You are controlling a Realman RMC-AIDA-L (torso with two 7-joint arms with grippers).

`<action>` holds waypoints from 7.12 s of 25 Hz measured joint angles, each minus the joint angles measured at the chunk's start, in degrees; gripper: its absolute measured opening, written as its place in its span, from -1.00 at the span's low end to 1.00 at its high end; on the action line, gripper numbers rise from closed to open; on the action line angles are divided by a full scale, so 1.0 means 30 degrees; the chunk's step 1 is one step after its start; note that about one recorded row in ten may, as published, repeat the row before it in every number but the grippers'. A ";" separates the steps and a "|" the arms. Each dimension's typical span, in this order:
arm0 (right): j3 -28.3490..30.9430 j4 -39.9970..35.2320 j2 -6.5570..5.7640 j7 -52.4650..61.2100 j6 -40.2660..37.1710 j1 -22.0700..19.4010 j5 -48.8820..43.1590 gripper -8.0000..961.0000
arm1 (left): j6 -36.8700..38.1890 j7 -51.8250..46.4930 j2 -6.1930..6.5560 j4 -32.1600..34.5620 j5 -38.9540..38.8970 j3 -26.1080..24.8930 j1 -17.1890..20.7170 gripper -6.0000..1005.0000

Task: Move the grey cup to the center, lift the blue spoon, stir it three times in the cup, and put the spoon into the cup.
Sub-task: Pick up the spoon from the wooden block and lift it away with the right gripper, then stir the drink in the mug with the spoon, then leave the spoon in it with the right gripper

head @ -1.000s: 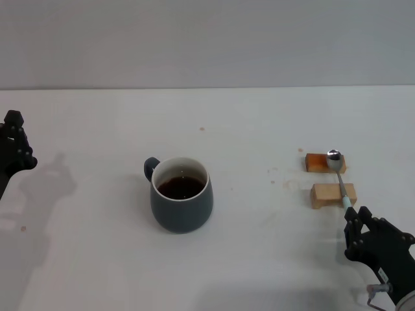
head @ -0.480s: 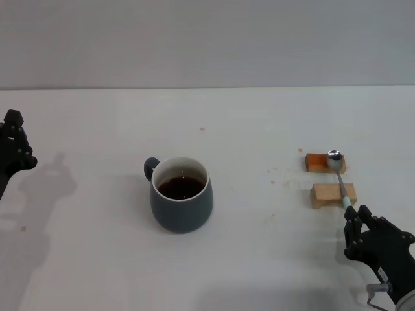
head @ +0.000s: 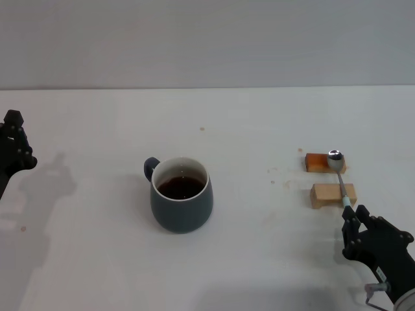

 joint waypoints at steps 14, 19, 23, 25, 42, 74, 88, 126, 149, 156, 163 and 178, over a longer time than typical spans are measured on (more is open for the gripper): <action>0.0074 0.0726 -0.0276 -0.0016 0.0044 -0.0348 -0.1683 -0.46 | 0.0007 0.0000 0.0000 -0.0016 0.0001 -0.0083 0.0169 -0.99; 0.0110 0.0896 -0.0326 -0.0019 0.0078 -0.0461 -0.1771 -0.35 | 0.0006 0.0000 0.0000 -0.0120 0.0000 -0.0107 0.0216 -0.99; 0.0148 0.0977 -0.0332 -0.0026 0.0062 -0.0530 -0.1848 -0.13 | 0.0005 0.0000 0.0000 -0.0173 0.0001 -0.0162 0.0242 -0.99; 0.0190 0.1062 -0.0330 -0.0028 0.0073 -0.0635 -0.1849 0.00 | 0.0003 0.0000 0.0000 -0.0193 0.0015 -0.0179 0.0242 -0.99; 0.0795 0.0641 -0.0114 -0.0045 0.0175 -0.0888 -0.1835 0.00 | -0.0209 0.0174 -0.0014 -0.0483 0.0207 -0.0204 0.0292 -0.99; 0.0828 0.0154 -0.0022 0.0130 0.1151 -0.0462 -0.1753 -0.01 | -0.0237 0.0206 -0.0030 -0.0721 0.0207 -0.0205 0.0440 -0.99; 0.0704 0.0310 -0.0026 0.0132 0.1650 -0.0180 -0.1753 -0.03 | -0.0244 0.0204 -0.0029 -0.0733 0.0206 -0.0205 0.0359 -0.99; 0.0901 0.0517 0.0004 0.0111 0.1500 -0.0528 -0.1723 -0.64 | -0.0265 0.0203 0.0000 -0.0973 0.0205 -0.0235 0.0587 -0.99; 0.1187 0.2414 -0.0203 -0.0974 0.2378 -0.0961 -0.1902 -0.66 | -0.0435 0.0204 -0.0019 -0.0753 0.0208 -0.0298 0.0390 -0.99; 0.2756 0.7995 -0.0263 -0.4227 0.6657 -0.3226 -0.1928 -0.66 | -0.1081 0.0203 -0.0086 -0.0848 0.0207 -0.0606 0.0386 -0.99; 0.4929 1.4823 -0.0287 -0.7410 1.2339 -0.4942 -0.1981 -0.66 | -0.2148 0.0203 -0.0471 -0.0808 0.0203 -0.1671 0.0393 -0.99; 0.8849 2.0171 -0.0067 -0.7783 2.3415 0.0464 -0.1960 -0.66 | -0.2394 0.0139 -0.0680 -0.0521 0.0149 -0.2285 0.0352 -0.99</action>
